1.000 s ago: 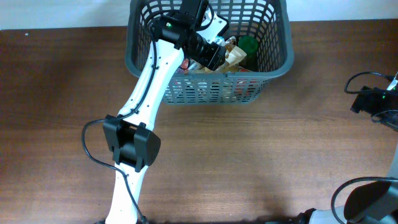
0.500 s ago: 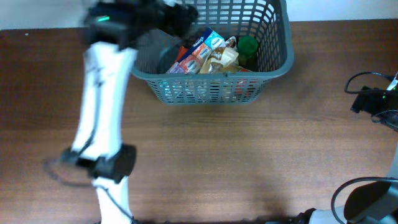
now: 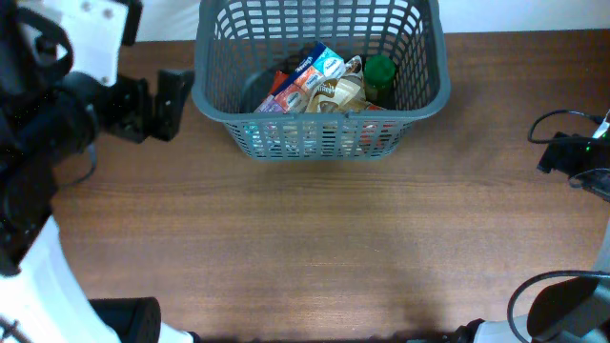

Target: Pack container

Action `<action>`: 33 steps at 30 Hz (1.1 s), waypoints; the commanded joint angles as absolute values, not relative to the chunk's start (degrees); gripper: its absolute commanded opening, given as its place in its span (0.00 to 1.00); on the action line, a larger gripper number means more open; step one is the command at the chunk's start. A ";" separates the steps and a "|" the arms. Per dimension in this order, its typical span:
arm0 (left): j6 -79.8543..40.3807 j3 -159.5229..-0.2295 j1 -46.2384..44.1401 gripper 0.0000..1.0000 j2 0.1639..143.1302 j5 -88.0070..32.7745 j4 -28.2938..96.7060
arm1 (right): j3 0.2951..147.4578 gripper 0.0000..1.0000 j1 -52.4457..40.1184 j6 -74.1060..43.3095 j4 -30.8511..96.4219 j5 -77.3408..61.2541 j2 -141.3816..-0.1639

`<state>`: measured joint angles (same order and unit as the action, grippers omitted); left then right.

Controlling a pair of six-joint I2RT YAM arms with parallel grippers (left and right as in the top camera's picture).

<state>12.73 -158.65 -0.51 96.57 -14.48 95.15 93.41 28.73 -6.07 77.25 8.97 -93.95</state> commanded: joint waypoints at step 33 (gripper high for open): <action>-5.39 -107.77 6.44 0.99 34.65 -9.43 94.78 | 93.17 0.99 28.95 -6.46 77.06 9.67 -93.60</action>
<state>1.50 -110.34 6.13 36.32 -8.38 96.05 93.41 28.73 -6.07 77.25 8.97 -93.95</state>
